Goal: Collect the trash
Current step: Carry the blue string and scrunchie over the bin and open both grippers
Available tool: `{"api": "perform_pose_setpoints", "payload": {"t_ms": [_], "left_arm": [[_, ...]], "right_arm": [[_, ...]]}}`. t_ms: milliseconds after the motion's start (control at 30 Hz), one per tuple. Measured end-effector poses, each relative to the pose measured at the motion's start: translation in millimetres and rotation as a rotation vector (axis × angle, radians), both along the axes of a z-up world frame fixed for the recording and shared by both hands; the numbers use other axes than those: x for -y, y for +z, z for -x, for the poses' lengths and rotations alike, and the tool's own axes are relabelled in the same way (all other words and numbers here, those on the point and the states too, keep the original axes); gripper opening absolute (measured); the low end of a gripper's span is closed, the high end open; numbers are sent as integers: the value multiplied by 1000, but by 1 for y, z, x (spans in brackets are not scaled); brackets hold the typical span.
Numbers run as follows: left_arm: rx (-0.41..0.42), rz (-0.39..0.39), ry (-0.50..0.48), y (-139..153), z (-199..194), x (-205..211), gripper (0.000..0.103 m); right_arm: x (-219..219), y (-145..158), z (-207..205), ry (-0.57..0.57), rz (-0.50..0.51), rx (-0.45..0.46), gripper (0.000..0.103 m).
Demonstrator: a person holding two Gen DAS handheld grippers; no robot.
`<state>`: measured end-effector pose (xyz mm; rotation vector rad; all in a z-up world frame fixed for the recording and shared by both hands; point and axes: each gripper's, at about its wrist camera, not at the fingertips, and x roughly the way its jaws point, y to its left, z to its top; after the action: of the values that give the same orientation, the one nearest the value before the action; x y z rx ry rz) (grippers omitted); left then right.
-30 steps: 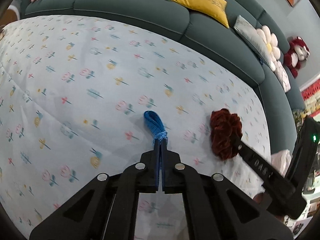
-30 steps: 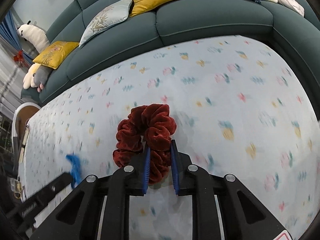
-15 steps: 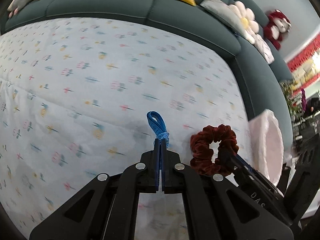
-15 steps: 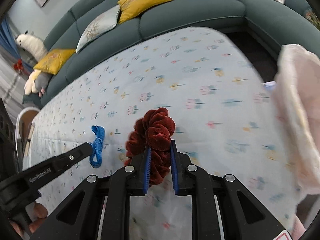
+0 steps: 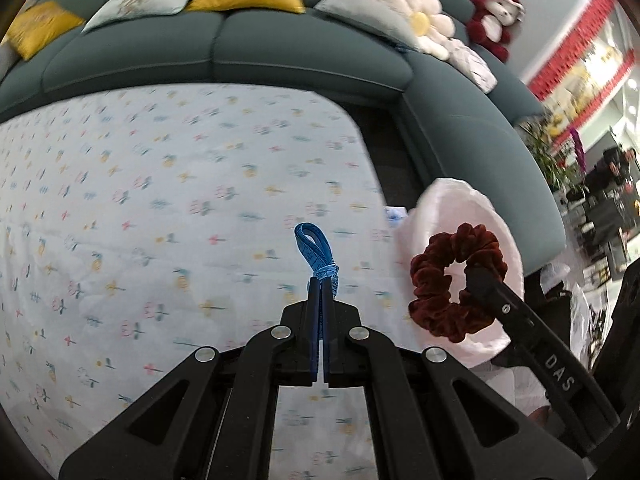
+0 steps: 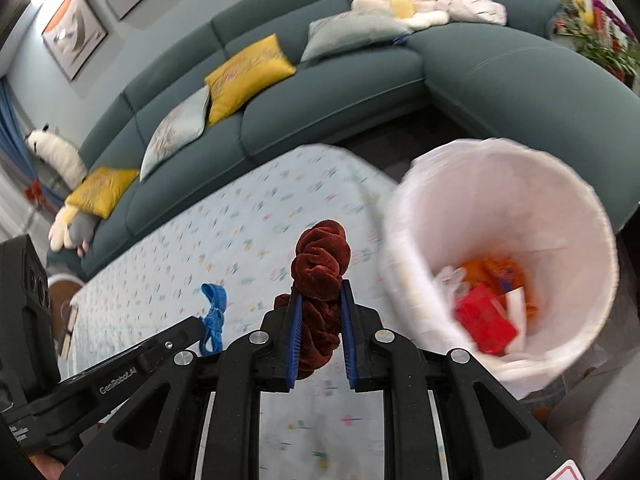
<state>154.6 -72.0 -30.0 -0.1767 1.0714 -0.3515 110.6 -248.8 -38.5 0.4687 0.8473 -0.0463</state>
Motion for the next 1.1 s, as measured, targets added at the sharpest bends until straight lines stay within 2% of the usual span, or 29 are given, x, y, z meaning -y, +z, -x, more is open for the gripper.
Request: {"api": "perform_pose_setpoints", "payload": {"t_ms": [400,700,867,900,967,1033,1100], "left_arm": [[60,-24,-166,26,18,90,0],[49,-14,-267,23,23,147,0],[49,-5,-287,22,22,167,2],[54,-4,-281,23,22,169,5],[73,-9,-269,25,22,171,35],[95,-22,-256,28,23,172,44],[95,-33,-254,29,23,170,45]], "right_arm": [[82,9,35,-139,-17,41,17],[122,4,51,-198,-19,45,17],[135,2,52,-214,-15,39,17],[136,2,52,-216,-14,38,17],[138,1,51,-219,-12,39,18],[139,1,50,-221,-11,39,22],[139,0,48,-222,-12,37,22]]}}
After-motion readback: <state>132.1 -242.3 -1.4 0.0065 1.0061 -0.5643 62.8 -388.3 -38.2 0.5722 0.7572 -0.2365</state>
